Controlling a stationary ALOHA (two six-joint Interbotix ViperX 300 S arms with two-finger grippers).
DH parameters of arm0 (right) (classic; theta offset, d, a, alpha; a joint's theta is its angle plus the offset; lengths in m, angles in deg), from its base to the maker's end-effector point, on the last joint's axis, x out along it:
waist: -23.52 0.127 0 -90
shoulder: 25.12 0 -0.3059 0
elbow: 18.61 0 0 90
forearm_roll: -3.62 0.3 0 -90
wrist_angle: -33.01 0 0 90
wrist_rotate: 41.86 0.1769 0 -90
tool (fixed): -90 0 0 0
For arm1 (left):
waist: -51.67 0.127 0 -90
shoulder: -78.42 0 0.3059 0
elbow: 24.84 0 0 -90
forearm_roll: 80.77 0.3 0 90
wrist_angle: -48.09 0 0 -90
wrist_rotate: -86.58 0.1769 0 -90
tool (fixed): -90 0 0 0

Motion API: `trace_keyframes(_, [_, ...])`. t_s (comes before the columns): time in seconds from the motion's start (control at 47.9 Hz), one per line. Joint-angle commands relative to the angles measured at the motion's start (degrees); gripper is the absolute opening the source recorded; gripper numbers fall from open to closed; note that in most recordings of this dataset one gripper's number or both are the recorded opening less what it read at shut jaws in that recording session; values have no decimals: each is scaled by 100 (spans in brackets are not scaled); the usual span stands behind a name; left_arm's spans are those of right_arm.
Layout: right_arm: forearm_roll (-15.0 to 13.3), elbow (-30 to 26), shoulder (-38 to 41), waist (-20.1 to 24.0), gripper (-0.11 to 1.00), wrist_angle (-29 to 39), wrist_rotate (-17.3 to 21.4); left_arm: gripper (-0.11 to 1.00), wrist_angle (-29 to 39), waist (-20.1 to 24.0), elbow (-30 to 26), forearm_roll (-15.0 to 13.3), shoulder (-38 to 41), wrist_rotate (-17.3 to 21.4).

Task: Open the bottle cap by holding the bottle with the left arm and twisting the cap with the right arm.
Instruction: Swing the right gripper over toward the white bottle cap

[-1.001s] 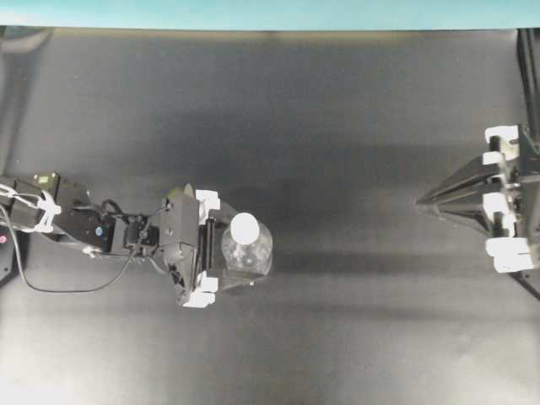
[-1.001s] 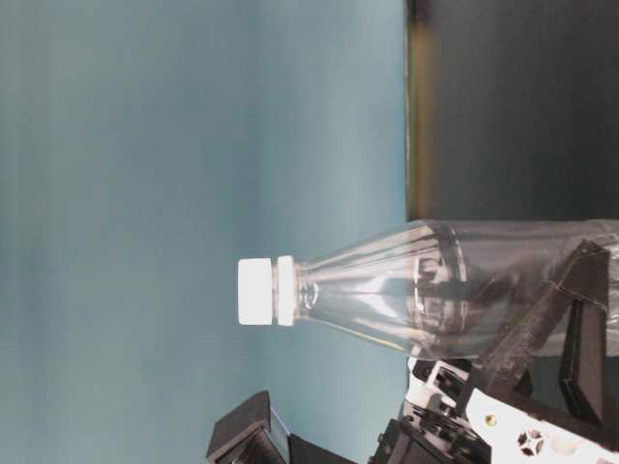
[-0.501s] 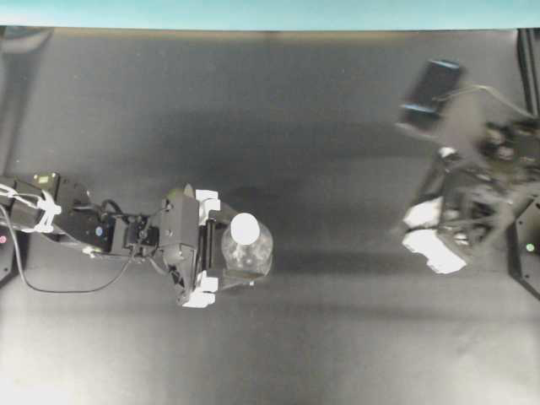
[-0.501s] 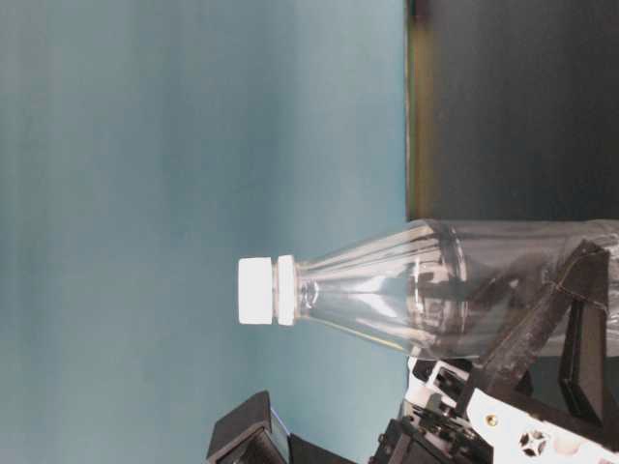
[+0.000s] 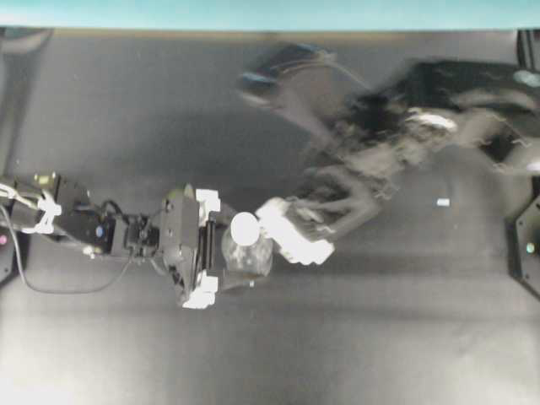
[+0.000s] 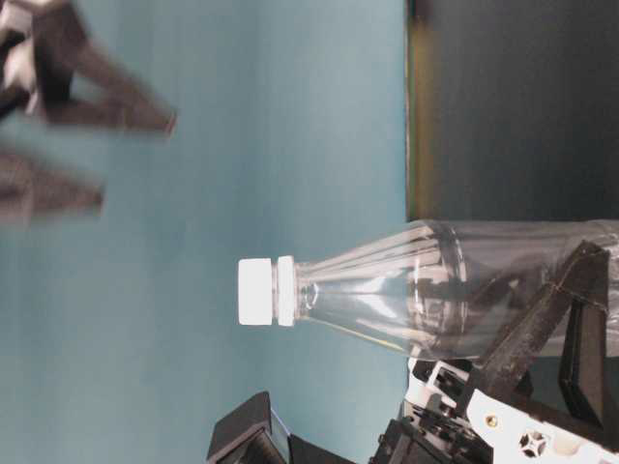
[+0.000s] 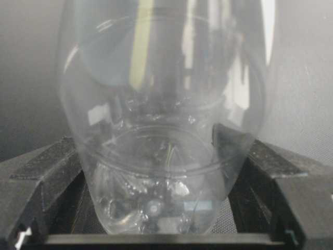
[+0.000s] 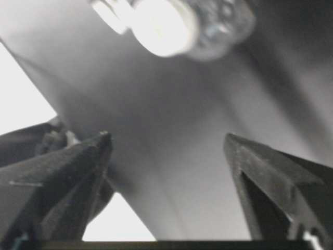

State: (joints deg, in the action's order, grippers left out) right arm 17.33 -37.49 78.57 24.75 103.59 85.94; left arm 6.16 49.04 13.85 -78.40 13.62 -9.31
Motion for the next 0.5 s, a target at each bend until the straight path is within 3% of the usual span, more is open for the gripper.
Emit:
trace_keyframes(0.0, [35,-536,369,-123,82,211,62,82,-18,9,-18,18,-18,-9])
trace_keyframes(0.188, [26,-1283,1081,-176,81,633,53,82,-18,9,-9,18,-18,0])
trace_keyframes(0.48, [26,-1652,1644,-211,80,703,26,82,-18,9,-9,18,-18,9])
